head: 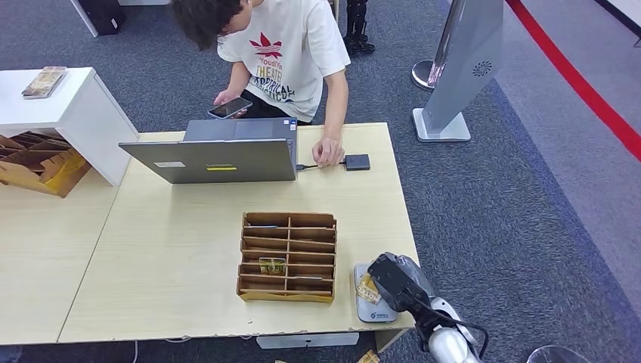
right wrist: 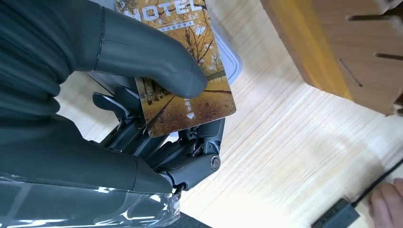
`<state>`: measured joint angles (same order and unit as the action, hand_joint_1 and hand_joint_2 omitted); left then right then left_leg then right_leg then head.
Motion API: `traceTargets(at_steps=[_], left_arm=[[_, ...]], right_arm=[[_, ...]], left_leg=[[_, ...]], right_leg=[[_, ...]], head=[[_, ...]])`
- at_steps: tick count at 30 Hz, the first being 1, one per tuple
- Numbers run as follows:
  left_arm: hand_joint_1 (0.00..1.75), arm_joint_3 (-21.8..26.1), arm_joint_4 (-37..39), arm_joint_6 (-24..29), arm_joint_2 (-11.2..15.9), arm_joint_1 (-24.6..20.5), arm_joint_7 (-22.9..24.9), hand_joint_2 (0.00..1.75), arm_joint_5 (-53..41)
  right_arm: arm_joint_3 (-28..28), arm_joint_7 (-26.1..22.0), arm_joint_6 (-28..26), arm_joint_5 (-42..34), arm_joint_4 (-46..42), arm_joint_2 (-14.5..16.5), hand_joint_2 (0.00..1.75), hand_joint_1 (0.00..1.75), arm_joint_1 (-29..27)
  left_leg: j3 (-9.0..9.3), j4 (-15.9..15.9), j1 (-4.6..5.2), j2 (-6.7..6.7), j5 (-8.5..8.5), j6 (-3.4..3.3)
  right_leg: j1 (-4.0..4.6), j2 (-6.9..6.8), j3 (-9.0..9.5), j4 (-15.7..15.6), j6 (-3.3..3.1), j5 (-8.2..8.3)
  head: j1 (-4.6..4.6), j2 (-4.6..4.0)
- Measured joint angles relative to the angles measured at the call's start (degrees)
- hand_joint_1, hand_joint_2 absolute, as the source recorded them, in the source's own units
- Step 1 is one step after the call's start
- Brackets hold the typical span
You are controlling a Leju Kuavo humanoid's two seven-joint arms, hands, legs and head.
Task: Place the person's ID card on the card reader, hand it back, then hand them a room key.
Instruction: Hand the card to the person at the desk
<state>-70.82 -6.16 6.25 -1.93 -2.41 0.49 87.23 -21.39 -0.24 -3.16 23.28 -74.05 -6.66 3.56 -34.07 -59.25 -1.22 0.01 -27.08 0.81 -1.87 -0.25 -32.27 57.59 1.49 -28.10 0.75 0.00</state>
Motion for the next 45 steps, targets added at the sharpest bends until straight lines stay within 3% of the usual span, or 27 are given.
traceTargets(at_steps=[19, 26, 29, 33, 45], left_arm=[[0.00, 0.00, 0.83, 0.69, -1.45, -0.03, -1.46, 0.00, 0.05], [0.00, -0.10, 0.83, 0.79, -1.44, -0.07, -1.99, 0.00, -0.04], [0.00, -0.96, 0.83, 0.75, -1.21, -0.28, -2.01, 0.00, -0.47], [0.00, -3.02, 0.83, 0.34, -0.56, -1.09, -2.00, 0.00, -2.07], [0.00, -9.49, 0.74, -0.44, 1.15, -2.73, -0.23, 0.00, -7.24]], right_arm=[[-3.04, -13.97, -11.54, -1.54, -26.89, 1.79, 1.75, 1.75, -5.24], [-4.56, -14.72, -12.11, -3.67, -31.03, 1.87, 1.75, 1.75, -3.74], [-6.66, -13.60, -10.66, -3.29, -29.27, 1.92, 1.75, 1.75, 0.95], [-9.79, -9.88, -8.81, -0.83, -23.54, 2.92, 1.75, 1.75, 11.37], [-12.00, 0.08, -7.80, 10.04, 2.13, 9.66, 1.75, 1.75, 39.78]], left_leg=[[-0.03, 0.00, 0.01, 0.00, 0.00, 0.00], [-0.06, 0.01, 0.00, 0.02, 0.00, 0.00], [-0.04, 0.02, 0.00, 0.06, 0.03, 0.03], [-0.02, 0.02, -0.01, 0.06, 0.16, 0.07], [-0.10, 0.00, -0.02, -0.02, 0.32, 0.09]], right_leg=[[-0.01, 0.00, -0.02, 0.00, 0.02, -0.02], [0.00, 0.03, -0.02, 0.01, 0.01, -0.01], [0.00, 0.08, -0.02, 0.03, 0.00, 0.02], [0.01, 0.07, -0.02, 0.05, -0.01, 0.11], [0.01, 0.00, -0.11, 0.09, -0.06, 0.23]], head=[[0.01, 0.00], [0.01, 0.00], [0.01, 0.00], [0.00, 0.00], [-0.01, 0.00]])
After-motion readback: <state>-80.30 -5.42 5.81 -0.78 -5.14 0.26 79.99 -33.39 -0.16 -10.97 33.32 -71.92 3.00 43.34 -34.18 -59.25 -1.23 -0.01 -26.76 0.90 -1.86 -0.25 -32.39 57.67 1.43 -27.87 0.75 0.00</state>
